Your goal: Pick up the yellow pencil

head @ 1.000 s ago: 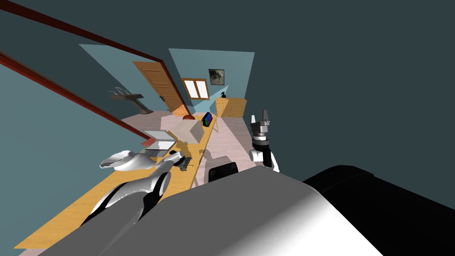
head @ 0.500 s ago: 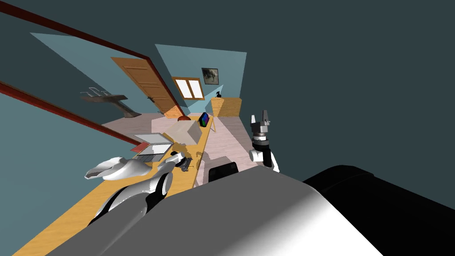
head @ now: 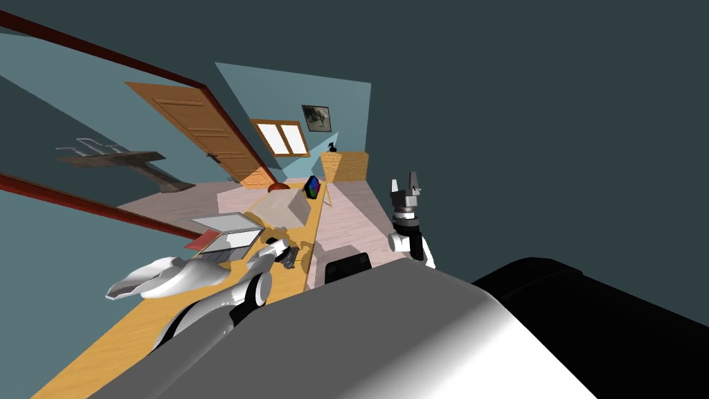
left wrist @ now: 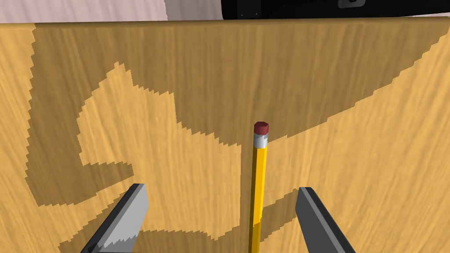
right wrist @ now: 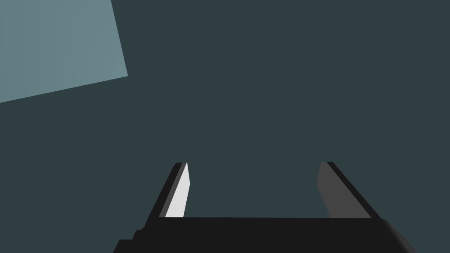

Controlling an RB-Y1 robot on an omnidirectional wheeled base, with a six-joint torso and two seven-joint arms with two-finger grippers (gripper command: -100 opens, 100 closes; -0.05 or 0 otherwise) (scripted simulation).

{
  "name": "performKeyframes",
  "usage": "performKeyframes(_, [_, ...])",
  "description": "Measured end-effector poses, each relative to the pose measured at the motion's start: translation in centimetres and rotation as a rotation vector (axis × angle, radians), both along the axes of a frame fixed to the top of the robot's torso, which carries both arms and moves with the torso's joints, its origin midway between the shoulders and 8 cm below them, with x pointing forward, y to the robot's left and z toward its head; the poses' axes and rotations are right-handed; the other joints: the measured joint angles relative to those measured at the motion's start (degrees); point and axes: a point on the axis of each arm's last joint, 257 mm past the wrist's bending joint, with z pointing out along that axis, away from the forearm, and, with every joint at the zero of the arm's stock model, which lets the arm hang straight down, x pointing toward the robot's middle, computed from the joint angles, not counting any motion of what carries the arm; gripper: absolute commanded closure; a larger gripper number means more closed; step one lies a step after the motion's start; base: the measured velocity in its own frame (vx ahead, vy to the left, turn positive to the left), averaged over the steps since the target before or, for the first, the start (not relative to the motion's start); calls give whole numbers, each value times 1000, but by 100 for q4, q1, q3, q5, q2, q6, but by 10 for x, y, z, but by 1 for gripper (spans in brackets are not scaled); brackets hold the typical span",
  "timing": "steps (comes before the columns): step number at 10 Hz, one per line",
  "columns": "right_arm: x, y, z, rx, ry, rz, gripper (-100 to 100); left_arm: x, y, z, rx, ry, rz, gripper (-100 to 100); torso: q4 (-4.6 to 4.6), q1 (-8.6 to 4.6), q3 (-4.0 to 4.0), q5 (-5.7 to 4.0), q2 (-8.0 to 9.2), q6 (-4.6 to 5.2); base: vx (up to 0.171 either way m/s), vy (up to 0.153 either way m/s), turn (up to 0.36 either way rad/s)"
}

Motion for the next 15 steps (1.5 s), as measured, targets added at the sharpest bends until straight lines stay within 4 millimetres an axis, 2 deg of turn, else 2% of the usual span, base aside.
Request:
performKeyframes(5, [0,0,0,0,0,0,0,-14,5,-6,13,4,115,-100,-35,-3,-25,41,-16,-7,-52,32,-154])
performKeyframes(6, [0,0,0,0,0,0,0,-15,5,-7,12,5,118,100,-38,0,-32,41,-29,-8,0,0,0])
performKeyframes(10, [0,0,0,0,0,0,0,-15,5,-7,12,5,120,100,-41,2,-39,41,-39,-5,-1,0,3])
performKeyframes(11, [0,0,0,0,0,0,0,-15,5,-7,12,5,120,0,-41,2,-39,41,-39,-4,0,0,0])
performKeyframes(12, [0,0,0,0,0,0,0,-15,5,-7,12,5,120,100,-41,1,-39,41,-39,-4,36,16,242])
performKeyframes(15, [0,0,0,0,0,0,0,-7,3,-3,3,1,51,100,-48,-18,-59,37,-76,-8,86,-54,242])
